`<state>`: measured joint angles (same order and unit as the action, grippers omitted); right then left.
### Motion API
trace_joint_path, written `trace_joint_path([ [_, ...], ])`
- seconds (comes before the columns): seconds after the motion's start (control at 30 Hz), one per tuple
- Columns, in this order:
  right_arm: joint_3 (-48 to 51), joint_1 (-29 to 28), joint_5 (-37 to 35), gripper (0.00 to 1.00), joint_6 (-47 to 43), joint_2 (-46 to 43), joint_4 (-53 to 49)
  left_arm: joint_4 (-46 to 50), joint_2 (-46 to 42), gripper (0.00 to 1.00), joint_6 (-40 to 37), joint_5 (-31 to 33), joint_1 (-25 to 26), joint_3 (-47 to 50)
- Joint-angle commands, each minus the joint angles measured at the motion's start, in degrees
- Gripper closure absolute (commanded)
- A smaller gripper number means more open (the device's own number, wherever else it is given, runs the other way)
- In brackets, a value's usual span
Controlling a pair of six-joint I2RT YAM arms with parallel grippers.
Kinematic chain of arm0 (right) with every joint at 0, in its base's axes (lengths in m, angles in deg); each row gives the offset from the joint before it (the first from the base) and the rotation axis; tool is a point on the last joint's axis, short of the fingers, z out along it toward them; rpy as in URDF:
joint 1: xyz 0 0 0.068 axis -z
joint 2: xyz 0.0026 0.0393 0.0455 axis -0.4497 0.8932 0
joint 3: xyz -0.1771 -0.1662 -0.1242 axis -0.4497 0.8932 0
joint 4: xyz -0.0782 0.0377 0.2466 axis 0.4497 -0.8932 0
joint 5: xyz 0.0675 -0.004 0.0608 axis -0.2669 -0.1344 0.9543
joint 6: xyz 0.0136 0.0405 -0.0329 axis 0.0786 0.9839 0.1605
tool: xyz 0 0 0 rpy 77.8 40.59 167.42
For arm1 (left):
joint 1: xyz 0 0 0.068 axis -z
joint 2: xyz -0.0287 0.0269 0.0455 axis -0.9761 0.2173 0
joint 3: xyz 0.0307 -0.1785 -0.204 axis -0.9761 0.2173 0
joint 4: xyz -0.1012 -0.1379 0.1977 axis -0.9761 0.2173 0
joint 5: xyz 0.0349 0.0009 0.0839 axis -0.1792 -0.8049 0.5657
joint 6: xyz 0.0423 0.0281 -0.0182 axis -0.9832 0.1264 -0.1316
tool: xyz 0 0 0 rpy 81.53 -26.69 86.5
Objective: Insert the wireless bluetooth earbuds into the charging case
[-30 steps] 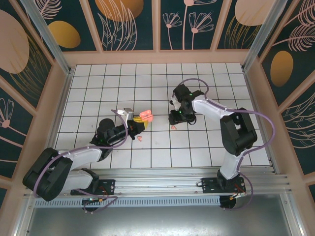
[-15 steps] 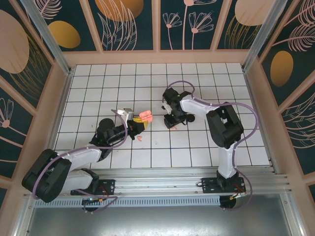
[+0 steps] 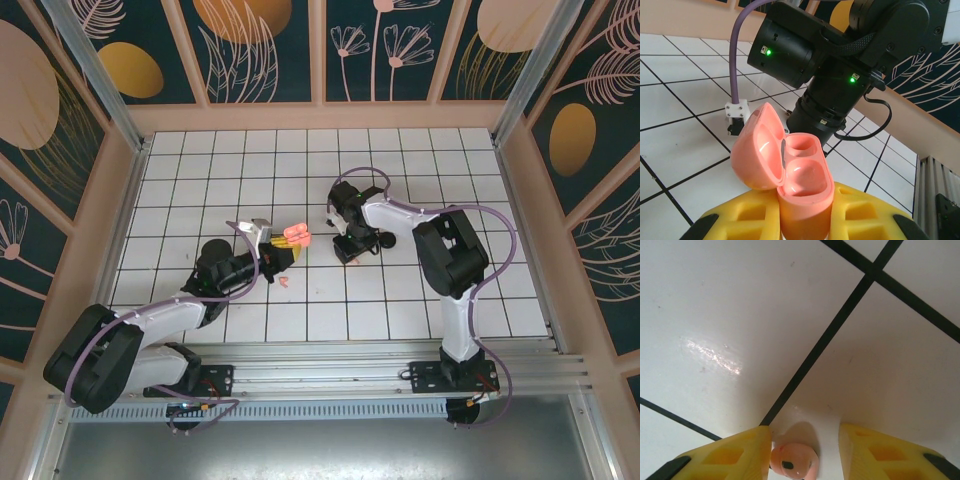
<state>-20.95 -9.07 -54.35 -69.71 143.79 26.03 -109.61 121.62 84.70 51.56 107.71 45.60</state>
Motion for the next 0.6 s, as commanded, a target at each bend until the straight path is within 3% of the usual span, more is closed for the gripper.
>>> trace_joint_path([
  [0.0, -1.56, -0.34, -0.92, 0.61, -1.14, 1.49, -2.27, -0.34, -0.45, 0.86, -0.94, 0.24, -0.47, -1.36],
  [0.23, -0.77, -0.41, -0.53, 0.64, -0.83, 1.32, -2.44, -0.31, -0.54, 0.86, -1.10, 0.18, -0.47, -0.99],
  [0.57, -0.07, -0.42, 0.54, 0.57, -0.43, 0.41, -3.54, -0.96, -0.36, 0.85, -0.74, -0.37, -0.47, -1.26],
])
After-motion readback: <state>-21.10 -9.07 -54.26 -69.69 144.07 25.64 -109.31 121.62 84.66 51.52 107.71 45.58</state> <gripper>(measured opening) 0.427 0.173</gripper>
